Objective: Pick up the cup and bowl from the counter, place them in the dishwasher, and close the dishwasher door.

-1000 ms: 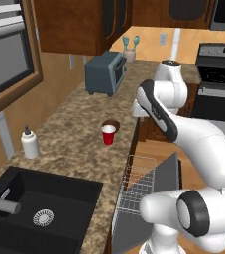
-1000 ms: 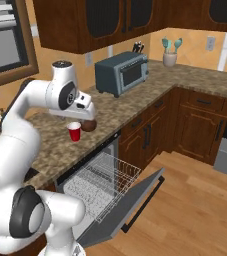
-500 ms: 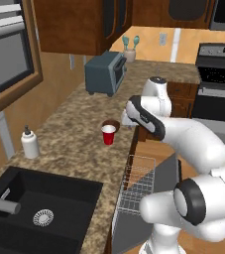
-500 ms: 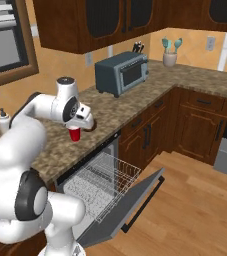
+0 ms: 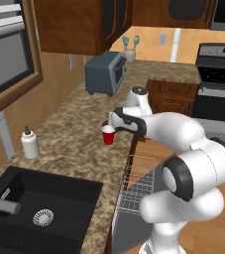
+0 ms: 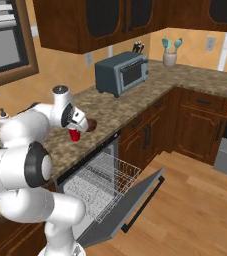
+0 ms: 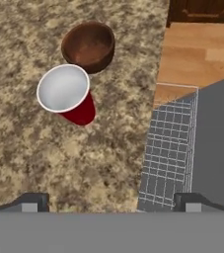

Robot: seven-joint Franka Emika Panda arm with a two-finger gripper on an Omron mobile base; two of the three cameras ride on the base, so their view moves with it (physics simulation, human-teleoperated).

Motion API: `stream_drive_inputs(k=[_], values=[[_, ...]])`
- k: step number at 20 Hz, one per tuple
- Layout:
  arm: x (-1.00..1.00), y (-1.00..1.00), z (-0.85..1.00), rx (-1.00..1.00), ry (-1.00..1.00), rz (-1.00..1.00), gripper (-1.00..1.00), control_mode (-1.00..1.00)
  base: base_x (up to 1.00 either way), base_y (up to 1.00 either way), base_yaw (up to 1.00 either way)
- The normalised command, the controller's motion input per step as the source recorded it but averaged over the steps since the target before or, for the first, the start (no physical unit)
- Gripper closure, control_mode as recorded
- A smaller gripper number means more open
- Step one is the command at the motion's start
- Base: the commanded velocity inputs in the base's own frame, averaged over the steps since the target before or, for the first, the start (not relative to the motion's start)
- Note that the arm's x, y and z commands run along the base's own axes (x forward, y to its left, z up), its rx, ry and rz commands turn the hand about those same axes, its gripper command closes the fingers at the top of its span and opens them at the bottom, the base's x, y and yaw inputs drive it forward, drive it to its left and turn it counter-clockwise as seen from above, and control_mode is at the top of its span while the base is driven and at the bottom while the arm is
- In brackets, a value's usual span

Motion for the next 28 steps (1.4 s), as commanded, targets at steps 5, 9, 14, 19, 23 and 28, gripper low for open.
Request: stream_drive_inputs(k=[5, 9, 14, 19, 23, 28], values=[[0.67, 0.06, -0.25, 0.06, 0.0, -0.1, -1.0, -1.0, 0.0, 0.0, 0.0], [0.58, 0.0, -0.3, 0.04, 0.0, -0.07, -1.0, -1.0, 0.0, 0.0, 0.0], [0.46, 0.03, -0.34, 0.04, 0.01, -0.05, -1.0, -1.0, 0.0, 0.0, 0.0], [0.37, 0.04, -0.36, 0.04, 0.03, -0.03, -1.0, -1.0, 0.0, 0.0, 0.0], [0.31, 0.06, -0.31, 0.04, 0.02, -0.02, -1.0, -1.0, 0.0, 0.0, 0.0], [0.29, 0.11, -0.25, 0.03, 0.0, -0.01, -1.0, -1.0, 0.0, 0.0, 0.0]])
